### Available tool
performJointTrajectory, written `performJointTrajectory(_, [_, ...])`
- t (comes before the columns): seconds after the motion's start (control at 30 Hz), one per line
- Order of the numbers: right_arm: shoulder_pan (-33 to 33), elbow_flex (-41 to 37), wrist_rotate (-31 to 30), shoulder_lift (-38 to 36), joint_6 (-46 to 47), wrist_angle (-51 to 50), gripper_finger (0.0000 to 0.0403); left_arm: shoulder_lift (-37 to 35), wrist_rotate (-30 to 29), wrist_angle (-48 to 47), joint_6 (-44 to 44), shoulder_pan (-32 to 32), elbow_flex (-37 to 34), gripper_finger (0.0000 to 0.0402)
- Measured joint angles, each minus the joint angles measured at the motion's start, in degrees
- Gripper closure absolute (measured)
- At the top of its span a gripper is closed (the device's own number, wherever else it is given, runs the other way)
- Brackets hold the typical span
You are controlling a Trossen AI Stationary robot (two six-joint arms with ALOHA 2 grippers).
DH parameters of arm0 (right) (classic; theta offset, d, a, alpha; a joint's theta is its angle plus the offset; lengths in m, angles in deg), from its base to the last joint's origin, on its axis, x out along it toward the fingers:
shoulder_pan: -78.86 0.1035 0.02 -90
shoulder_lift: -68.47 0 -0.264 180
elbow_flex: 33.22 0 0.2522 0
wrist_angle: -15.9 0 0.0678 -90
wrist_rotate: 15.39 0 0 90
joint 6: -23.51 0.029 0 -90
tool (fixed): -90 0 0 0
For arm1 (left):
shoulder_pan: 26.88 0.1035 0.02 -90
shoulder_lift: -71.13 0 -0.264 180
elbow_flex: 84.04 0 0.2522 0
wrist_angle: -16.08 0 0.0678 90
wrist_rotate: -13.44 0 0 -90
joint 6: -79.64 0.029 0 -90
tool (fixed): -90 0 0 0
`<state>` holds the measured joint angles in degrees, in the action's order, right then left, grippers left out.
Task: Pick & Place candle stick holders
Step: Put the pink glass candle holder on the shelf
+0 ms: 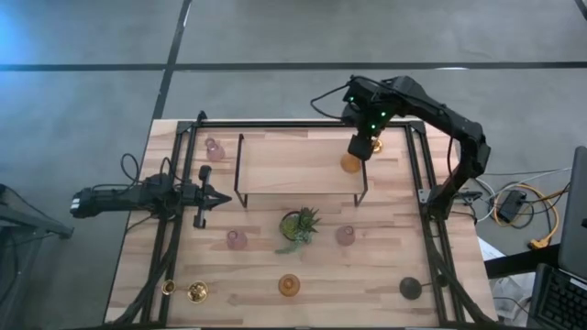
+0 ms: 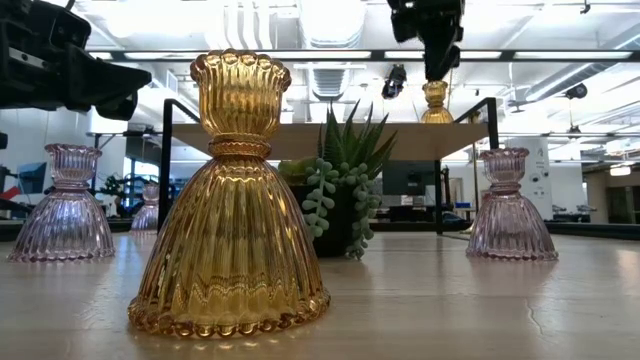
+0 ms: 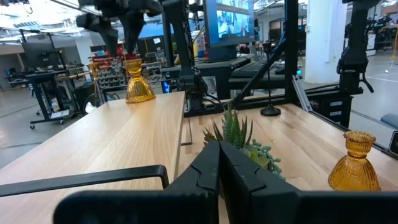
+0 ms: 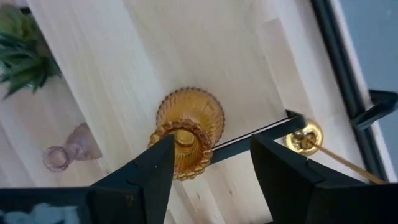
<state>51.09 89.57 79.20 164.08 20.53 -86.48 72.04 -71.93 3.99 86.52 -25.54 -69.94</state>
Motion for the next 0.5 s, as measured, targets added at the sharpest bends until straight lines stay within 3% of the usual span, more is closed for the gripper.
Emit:
performJointTrajectory(0.27, [0.68,8.76,0.95,-0.42,2.82,-1.39,0.0212,0.0,-0.01,0.0,0.0,0.0,0.0,0.039])
performJointTrajectory(0.5, [7.24,11.33,3.48,-2.47,5.9,-1.39,0.0244,-0.02,0.0,0.01,0.0,-0.02,0.0,0.039])
